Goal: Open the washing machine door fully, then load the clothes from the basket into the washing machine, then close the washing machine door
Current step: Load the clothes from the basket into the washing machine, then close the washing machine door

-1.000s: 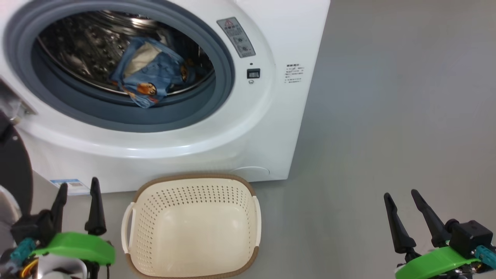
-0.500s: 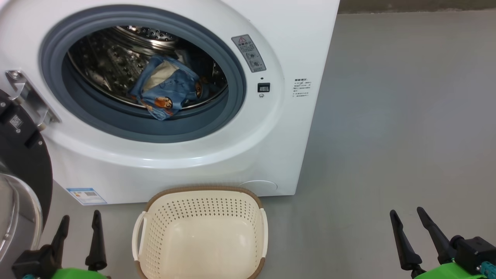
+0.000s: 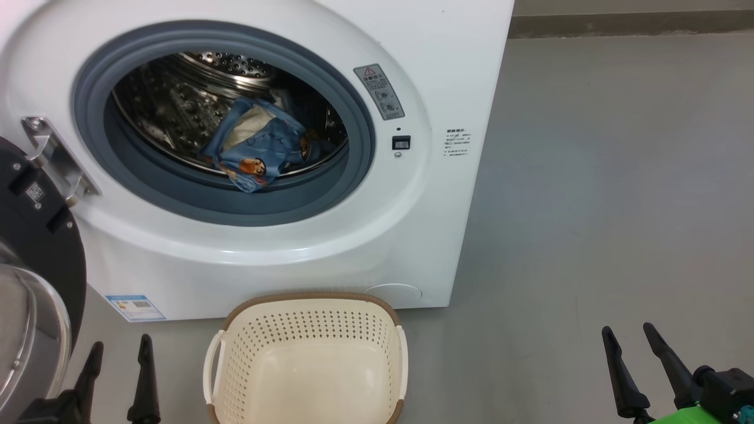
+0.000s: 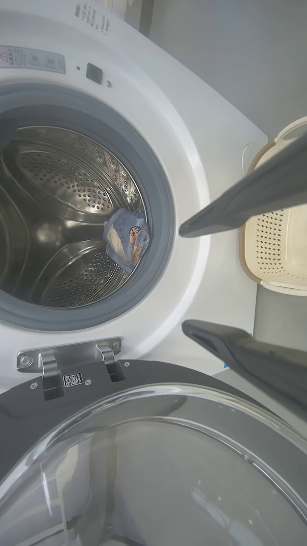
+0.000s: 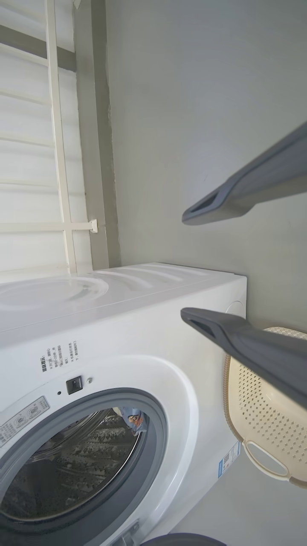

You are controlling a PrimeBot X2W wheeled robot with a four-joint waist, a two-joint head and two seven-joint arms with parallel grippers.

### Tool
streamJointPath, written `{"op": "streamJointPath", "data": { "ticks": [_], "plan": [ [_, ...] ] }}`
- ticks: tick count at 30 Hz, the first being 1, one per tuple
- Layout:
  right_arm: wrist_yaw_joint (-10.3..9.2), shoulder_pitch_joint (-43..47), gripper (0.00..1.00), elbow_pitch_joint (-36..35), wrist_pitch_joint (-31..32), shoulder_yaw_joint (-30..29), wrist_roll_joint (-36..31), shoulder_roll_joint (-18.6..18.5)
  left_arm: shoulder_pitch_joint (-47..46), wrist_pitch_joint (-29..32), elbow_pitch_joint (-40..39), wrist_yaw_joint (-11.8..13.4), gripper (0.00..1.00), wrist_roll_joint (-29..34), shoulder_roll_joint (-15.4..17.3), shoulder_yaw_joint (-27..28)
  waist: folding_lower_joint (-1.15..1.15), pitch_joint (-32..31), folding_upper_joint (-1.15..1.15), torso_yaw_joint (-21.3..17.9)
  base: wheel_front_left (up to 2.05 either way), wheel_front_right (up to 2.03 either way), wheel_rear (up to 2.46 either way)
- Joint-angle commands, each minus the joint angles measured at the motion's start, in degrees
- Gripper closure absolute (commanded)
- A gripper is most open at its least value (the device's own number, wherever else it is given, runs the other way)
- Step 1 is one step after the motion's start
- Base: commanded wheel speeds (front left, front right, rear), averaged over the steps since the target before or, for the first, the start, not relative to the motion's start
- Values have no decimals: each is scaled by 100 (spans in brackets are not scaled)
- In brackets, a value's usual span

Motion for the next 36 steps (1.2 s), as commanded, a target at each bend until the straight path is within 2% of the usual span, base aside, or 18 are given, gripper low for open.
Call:
{"op": "streamJointPath", "data": {
  "ticks": [1,19,36],
  "plan": [
    [9,21,0,-147,-27,117,32,-115,-50,-32,-157,-8,0,49,110,220,0,-9,0,-4,0,0,0],
    [9,33,0,-201,-27,109,37,-107,-57,-32,-141,-8,0,-7,99,191,0,33,0,19,-3,3,0],
    [9,28,0,-199,-27,120,37,-139,-13,-32,-266,-8,0,-34,80,155,0,41,0,55,-90,90,0]
  ]
}}
